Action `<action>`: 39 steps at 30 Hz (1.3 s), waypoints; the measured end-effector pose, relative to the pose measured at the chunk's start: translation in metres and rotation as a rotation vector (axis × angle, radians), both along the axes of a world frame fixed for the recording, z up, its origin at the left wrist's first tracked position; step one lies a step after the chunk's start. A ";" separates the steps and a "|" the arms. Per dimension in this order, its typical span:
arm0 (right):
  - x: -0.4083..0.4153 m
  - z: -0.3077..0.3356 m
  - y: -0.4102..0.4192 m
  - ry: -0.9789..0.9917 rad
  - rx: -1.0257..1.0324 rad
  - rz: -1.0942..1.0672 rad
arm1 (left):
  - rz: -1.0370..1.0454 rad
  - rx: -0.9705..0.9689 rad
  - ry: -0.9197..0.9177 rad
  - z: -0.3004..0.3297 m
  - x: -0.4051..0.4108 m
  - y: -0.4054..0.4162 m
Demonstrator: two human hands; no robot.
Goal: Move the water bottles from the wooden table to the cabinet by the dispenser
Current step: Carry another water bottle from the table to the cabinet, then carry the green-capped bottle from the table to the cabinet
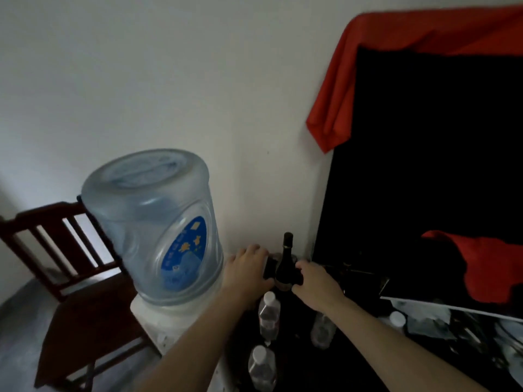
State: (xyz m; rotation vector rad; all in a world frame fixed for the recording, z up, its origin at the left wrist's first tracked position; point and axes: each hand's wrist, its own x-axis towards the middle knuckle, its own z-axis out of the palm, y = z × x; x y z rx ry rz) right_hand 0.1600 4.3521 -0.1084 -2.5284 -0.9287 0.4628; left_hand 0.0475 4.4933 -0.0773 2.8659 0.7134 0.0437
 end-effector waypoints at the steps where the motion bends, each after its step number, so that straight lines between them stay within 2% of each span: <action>1: 0.005 0.010 -0.002 -0.072 -0.032 0.010 | -0.025 0.021 0.006 0.012 0.012 -0.005; 5: 0.014 0.035 -0.018 -0.296 -0.243 0.013 | -0.105 0.099 0.096 0.037 0.047 -0.036; 10: 0.040 0.060 -0.063 -0.407 -0.256 -0.044 | -0.137 0.136 0.124 0.041 0.072 -0.072; 15: 0.066 0.068 -0.117 -0.414 -0.241 -0.147 | -0.199 0.177 0.000 0.035 0.089 -0.096; 20: 0.064 0.068 -0.150 -0.444 -0.244 -0.235 | -0.226 0.200 -0.032 0.024 0.097 -0.126; 25: 0.037 0.072 -0.189 -0.446 -0.284 -0.329 | -0.296 0.192 -0.032 0.023 0.088 -0.157; 33: -0.020 0.081 -0.231 -0.406 -0.325 -0.453 | -0.456 0.145 -0.166 0.038 0.060 -0.191; 39: -0.086 0.065 -0.289 -0.335 -0.436 -0.626 | -0.591 0.123 -0.129 0.017 0.028 -0.235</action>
